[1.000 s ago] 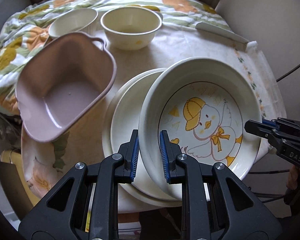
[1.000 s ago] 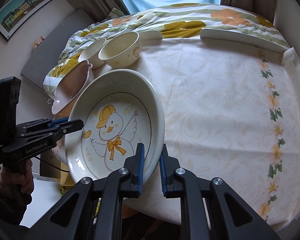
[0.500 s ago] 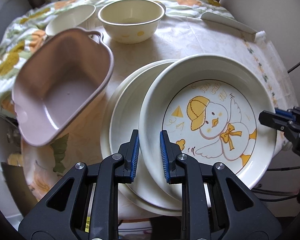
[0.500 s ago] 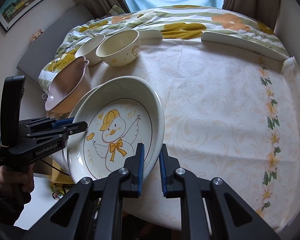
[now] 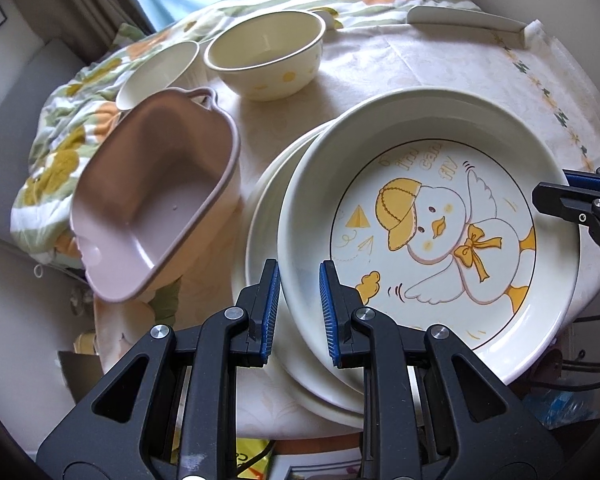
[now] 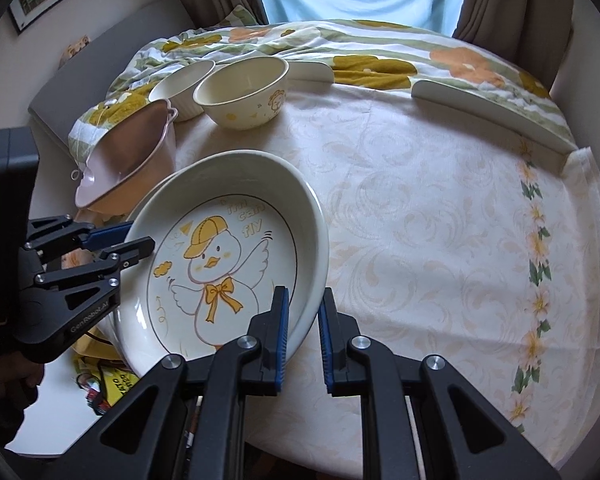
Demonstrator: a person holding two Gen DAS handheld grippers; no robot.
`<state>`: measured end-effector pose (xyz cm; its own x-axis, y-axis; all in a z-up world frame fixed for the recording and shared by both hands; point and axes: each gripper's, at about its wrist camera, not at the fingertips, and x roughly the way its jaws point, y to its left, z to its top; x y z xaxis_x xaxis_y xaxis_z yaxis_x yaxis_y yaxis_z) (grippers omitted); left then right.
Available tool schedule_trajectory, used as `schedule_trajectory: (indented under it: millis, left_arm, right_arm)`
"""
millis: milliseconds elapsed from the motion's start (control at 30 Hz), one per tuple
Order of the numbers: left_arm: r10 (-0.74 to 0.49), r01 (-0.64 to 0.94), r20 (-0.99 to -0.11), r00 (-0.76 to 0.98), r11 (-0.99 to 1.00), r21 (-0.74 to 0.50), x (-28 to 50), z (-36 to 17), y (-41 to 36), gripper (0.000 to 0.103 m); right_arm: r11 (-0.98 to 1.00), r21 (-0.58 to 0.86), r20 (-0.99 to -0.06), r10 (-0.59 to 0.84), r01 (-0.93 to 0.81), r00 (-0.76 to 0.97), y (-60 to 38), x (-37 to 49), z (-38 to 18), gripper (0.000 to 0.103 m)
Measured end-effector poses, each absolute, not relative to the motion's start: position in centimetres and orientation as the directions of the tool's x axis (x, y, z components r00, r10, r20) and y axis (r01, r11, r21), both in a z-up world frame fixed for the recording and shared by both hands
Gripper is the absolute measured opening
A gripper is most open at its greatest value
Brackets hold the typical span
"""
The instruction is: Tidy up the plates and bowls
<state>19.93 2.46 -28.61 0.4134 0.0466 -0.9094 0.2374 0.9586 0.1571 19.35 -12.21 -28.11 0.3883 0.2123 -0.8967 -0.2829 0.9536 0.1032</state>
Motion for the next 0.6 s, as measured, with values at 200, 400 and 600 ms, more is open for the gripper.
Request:
schedule_trajectory:
  millis: [200,400,600]
  left_arm:
    - [0.061,0.225,-0.906,0.418,0.960,0.169,19.9,-28.4,2.9,0.018]
    - [0.069,0.216,-0.905,0.420,0.961,0.173,19.8,-28.2,3.0,0.018]
    - [0.098,0.218,-0.898,0.429,0.953,0.209,19.5,-28.3,2.7,0.018]
  right_arm:
    - [0.953,0.080,-0.898,0.197,-0.293,0.393,-11.5,19.4,-28.7,0.013]
    - [0.957,0.062,-0.900,0.177,-0.285,0.399,-11.1,19.3,-29.1,0.013]
    - [0.958,0.032,-0.898,0.153,-0.285,0.413,-10.7,19.3,-29.2,0.013]
